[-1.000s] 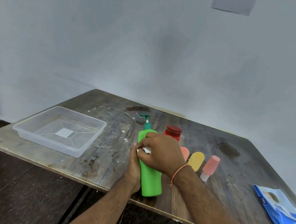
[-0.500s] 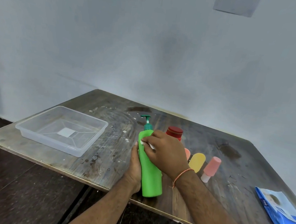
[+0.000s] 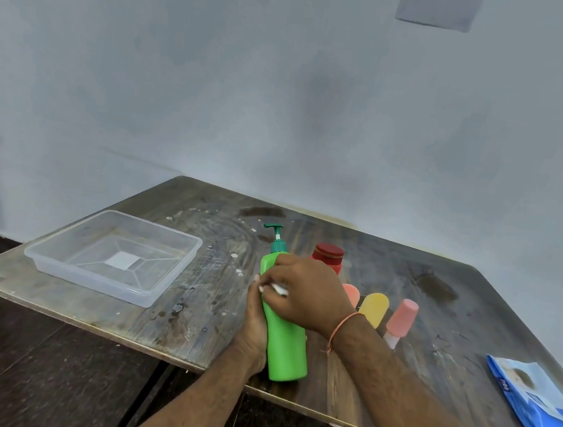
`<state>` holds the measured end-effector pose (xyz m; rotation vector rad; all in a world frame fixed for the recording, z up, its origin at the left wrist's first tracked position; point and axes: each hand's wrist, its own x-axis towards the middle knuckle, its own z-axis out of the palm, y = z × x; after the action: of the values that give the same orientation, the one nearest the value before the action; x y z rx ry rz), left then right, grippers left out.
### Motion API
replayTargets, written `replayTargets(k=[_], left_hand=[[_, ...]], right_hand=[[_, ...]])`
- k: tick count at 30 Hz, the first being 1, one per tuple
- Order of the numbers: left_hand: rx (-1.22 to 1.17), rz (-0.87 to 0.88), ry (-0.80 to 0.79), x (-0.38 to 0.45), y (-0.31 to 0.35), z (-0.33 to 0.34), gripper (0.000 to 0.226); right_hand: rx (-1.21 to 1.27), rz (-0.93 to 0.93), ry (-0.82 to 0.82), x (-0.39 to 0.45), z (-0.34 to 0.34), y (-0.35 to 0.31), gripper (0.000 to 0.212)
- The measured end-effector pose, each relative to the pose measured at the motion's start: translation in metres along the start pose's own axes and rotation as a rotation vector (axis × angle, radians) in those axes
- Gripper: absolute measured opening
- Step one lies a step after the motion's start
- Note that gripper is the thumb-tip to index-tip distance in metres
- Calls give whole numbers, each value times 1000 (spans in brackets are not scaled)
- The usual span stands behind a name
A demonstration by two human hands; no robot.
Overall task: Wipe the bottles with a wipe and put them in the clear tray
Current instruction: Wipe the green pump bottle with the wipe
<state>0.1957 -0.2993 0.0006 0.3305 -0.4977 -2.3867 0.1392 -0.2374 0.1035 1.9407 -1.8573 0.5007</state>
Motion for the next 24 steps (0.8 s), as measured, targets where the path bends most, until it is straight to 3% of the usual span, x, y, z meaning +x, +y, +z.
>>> replayTargets(k=[2,9,17,22,24], left_hand=[[16,15,0,2,0,-1,50],[188,-79,-47,1,-1,-5,83],[138,1,-10,-1,1,-2,62],[224,-77,-10,-6,2,-2,81],[238,-77,-15,-5,2,-4,85]], right_hand=[[-4,-54,-71,1,-4,1,26],[-130,51,162,17,3,7,24],[33,-109,-108,-6,-6,15,32],[-76,23,179,-3,-2,22,21],[-62,80,217,-2,0,23,17]])
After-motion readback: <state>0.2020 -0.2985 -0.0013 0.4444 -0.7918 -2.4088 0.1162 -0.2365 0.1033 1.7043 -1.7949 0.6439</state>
